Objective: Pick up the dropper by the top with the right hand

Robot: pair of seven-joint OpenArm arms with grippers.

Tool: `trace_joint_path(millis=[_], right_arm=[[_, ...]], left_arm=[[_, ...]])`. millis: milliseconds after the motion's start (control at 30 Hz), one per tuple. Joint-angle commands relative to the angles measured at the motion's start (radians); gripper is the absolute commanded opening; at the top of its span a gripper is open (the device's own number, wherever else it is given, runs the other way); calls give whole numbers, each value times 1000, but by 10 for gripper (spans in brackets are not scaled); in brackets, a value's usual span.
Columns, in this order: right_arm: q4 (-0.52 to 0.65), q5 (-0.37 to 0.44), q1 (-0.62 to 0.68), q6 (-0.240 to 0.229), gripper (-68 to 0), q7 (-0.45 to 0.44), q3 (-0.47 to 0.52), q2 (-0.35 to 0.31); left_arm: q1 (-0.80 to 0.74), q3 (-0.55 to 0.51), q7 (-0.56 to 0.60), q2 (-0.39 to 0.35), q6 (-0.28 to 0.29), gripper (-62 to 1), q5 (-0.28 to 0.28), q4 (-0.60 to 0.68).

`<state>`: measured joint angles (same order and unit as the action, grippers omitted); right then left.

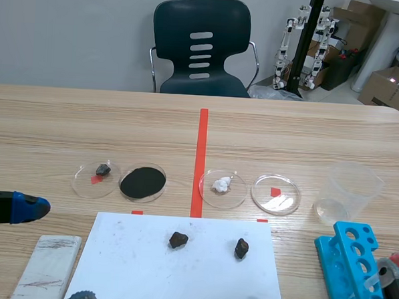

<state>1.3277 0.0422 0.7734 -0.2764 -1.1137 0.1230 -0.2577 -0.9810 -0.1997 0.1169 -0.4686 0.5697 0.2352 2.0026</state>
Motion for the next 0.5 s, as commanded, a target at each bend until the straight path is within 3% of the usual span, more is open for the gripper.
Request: trace_joint_path(millis=[0, 67, 467], right_arm=[[5, 15, -8, -1, -626, -19, 8, -2], [5, 18, -8, -1, -665, -18, 8, -2], [5, 14, -9, -1, -665, -58, 8, -2]], left_arm=[[-2, -3, 14, 3, -1, 14, 10, 7], [-2, -3, 14, 3, -1, 14, 10, 7], [-2, -3, 14, 3, -1, 14, 10, 7]])
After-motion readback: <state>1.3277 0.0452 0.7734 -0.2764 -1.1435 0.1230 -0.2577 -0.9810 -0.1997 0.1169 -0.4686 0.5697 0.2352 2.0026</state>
